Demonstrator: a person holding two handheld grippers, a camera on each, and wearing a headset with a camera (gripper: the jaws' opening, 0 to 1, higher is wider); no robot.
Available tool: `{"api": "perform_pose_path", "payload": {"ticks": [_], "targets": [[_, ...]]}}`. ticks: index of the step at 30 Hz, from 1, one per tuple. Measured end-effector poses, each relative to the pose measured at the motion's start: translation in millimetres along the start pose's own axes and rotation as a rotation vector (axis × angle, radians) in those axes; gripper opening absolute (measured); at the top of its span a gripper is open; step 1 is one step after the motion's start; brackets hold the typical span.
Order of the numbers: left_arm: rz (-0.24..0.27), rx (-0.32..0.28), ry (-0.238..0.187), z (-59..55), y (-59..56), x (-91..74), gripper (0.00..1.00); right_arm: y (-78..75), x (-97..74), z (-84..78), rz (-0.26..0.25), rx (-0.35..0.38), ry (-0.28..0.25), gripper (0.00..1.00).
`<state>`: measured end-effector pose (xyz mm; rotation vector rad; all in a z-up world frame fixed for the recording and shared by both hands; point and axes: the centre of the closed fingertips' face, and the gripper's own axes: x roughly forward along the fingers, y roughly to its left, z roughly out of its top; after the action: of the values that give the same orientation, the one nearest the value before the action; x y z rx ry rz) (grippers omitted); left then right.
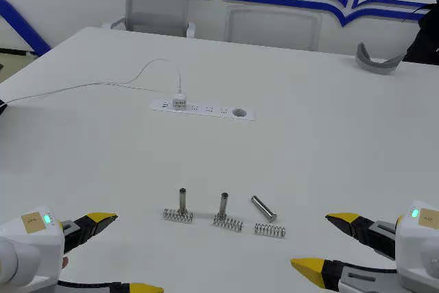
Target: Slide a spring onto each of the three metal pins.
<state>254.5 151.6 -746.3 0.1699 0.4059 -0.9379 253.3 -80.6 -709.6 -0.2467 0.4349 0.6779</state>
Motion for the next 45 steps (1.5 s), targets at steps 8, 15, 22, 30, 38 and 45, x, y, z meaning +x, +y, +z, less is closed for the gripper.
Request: {"api": "perform_pose_path", "payload": {"ticks": [8,15,22,30,38,45], "targets": [[0.003,0.004,-0.006,3.0,-1.6,-0.7,0.87,-14.3,17.6,12.3,-0.005,-0.009,0.026,0.53],[0.009,0.003,-0.01,5.5,-2.3,-1.9,0.87,-21.3,33.8,18.3,0.0,-0.026,0.05,0.5],[0.012,0.004,-0.011,7.5,-3.2,-2.3,0.87,-30.6,53.0,19.7,0.001,-0.032,0.089,0.45],[0.013,0.004,-0.008,6.5,-4.5,-3.1,0.87,-33.8,73.9,14.4,0.007,-0.046,0.142,0.41],[0.02,0.004,-0.01,6.8,-3.1,-4.5,0.87,-42.8,90.5,4.9,-0.006,-0.017,0.194,0.34],[0.02,0.004,-0.007,6.0,-4.8,-4.6,0.86,-46.0,104.0,-5.4,-0.015,0.002,0.245,0.31]]}}
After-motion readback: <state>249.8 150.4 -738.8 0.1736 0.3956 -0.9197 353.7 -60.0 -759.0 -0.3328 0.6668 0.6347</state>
